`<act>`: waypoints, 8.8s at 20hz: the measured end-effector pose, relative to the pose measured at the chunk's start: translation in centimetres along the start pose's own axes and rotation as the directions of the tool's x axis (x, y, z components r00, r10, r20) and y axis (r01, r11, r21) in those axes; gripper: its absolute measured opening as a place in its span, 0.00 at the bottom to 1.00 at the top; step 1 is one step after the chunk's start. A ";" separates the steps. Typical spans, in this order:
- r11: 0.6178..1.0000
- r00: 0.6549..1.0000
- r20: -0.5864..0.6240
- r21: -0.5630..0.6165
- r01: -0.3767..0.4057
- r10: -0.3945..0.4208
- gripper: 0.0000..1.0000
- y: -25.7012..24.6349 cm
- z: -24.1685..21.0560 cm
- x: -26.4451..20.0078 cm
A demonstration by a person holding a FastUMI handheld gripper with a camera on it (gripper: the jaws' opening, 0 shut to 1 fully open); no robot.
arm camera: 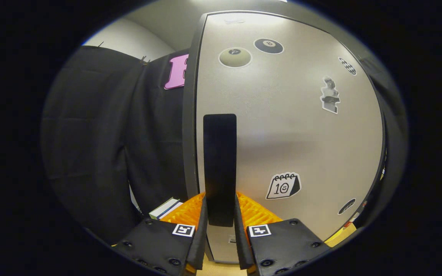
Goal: Open the shoe cabinet door, grab the shoes and put them into the shoe cabinet, then close the shoe cabinet door.
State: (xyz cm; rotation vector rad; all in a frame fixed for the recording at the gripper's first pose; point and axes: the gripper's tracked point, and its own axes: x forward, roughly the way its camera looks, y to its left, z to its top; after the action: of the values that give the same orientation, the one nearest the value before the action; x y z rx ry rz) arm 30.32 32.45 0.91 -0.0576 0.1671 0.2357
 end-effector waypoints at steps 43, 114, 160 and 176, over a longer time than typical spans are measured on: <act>0.975 0.975 -0.031 0.023 -0.221 0.221 0.13 -7.5 -1.0 -17.3; 0.986 0.732 -0.667 0.019 -0.168 0.138 0.99 1.3 -43.0 -8.3; 0.937 0.788 -0.539 0.320 -0.136 0.299 0.01 1.2 -33.2 -3.7; 0.931 0.932 -0.267 0.332 -0.150 0.245 0.01 -1.1 -14.4 5.8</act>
State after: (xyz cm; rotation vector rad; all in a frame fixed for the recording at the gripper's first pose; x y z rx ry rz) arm 33.83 31.57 -14.21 0.2361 0.5189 0.4029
